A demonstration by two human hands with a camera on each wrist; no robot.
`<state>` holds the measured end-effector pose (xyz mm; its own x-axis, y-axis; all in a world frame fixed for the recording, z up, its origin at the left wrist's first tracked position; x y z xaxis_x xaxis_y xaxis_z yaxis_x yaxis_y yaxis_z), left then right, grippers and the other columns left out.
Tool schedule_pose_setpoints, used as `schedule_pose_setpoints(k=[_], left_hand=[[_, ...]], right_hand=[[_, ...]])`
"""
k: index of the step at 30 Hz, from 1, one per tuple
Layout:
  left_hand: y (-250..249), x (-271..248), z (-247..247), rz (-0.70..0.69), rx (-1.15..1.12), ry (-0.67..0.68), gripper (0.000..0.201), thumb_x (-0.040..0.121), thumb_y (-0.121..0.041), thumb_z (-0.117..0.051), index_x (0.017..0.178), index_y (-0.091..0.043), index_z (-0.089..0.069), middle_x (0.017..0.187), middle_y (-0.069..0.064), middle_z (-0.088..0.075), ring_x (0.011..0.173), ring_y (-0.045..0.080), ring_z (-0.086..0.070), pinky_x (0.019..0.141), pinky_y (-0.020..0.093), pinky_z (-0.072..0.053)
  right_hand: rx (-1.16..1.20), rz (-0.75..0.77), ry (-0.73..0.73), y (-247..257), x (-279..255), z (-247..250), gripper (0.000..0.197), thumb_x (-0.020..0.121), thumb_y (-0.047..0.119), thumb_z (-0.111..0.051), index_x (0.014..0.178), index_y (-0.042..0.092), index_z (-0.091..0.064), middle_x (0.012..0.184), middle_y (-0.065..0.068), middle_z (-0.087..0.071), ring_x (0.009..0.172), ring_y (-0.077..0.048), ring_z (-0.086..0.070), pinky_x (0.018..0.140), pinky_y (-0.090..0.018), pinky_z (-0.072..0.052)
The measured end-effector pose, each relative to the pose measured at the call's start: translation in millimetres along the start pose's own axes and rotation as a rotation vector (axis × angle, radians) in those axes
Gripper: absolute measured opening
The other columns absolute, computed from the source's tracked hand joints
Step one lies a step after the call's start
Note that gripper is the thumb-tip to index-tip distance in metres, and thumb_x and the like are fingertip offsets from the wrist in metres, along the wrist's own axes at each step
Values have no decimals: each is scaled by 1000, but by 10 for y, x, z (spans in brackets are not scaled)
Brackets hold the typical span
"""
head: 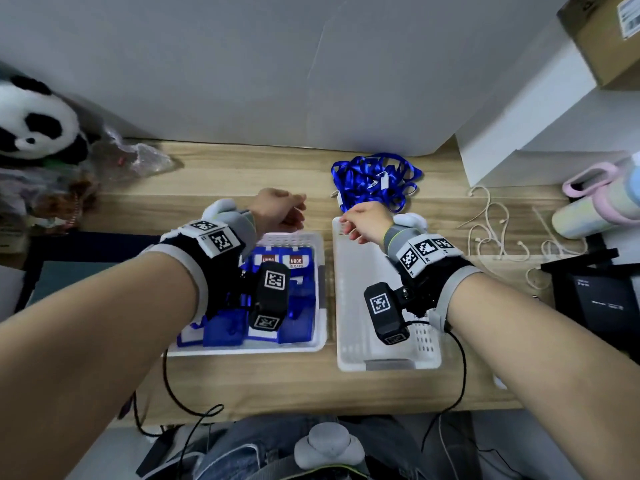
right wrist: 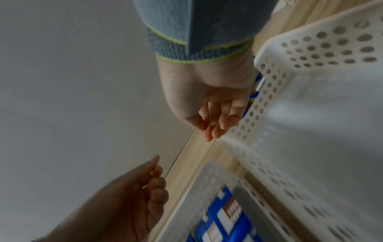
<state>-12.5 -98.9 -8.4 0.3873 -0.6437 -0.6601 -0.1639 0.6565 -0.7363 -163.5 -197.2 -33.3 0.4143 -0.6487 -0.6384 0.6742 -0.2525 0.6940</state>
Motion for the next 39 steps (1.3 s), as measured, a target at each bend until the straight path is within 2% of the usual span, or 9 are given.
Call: schedule_pose_setpoints(k=[5,9,12,15,17,20,29,34,39], left_hand=[[-372,329,-301,36,-43,12,15,97,-12,-46,89,-4,-55,78,8,-55,64,20,-58,50,20,-53],[-436,583,-498,118,7,-25,22,96,-10,-49,116,-4,-52,97,10,-55,61,18,-60,54,24,-55],[-397,707,-584,168,34,-45,30,95,-12,-50,124,-4,-51,117,15,-53,59,19,-60,53,28,-56],[-368,873,-688,234,47,-42,38,95,-22,-51,130,-9,-47,129,12,-47,70,24,-59,73,38,-56],[-355,959,-742,259,59,-27,42,95,-29,-49,135,-17,-42,132,9,-44,80,27,-60,80,39,-55],[-334,1105,-800,299,66,-16,50,95,-37,-48,141,-27,-33,142,6,-40,100,34,-62,81,40,-54],[-326,1265,-916,329,-193,86,50,95,-38,-50,142,-34,-31,142,5,-40,100,42,-63,75,47,-55],[-320,1262,-1007,285,-272,113,35,99,-24,-44,133,-19,-42,110,5,-55,93,34,-62,81,52,-51],[-365,1193,-1035,210,-278,88,32,99,-15,-42,130,-12,-47,103,11,-61,90,29,-61,85,52,-50]], right_hand=[[16,15,-184,58,343,498,27,90,7,-50,66,15,-57,62,-5,-55,43,-11,-46,35,-13,-36],[-138,-10,-316,36,669,846,21,91,17,-50,75,9,-61,74,-16,-59,66,-22,-51,72,-35,-51],[-170,-95,-310,-39,860,1004,29,88,22,-53,63,11,-49,62,-9,-47,66,-28,-47,64,-30,-44],[-109,-170,-318,-178,1146,1114,54,78,52,-60,107,7,-55,106,-12,-63,102,-34,-60,87,-40,-52],[-94,-172,-334,-180,1207,1164,84,74,60,-64,136,9,-37,133,-10,-52,121,-31,-51,102,-42,-43],[-35,-159,-283,-146,1337,1208,103,73,52,-71,149,15,-12,151,-7,-30,138,-28,-32,113,-40,-30],[-188,-79,-3,-116,1395,911,90,69,50,-76,144,33,-28,143,3,-42,129,-20,-44,104,-38,-42],[51,-146,199,-103,1297,569,73,85,24,-67,145,31,-26,124,1,-59,103,-20,-62,89,-40,-52],[97,-100,217,60,1161,448,71,87,12,-63,146,22,-24,131,-11,-56,114,-32,-58,95,-49,-49]])
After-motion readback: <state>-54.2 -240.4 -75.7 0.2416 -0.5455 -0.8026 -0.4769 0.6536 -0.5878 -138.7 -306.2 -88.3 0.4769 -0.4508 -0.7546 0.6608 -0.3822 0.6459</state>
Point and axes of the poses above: each hand's wrist, its own x-axis towards the middle knuckle, its own z-axis out of the back of the hand, y = z × x, the point moved 3 cm from there along x, towards the middle knuckle
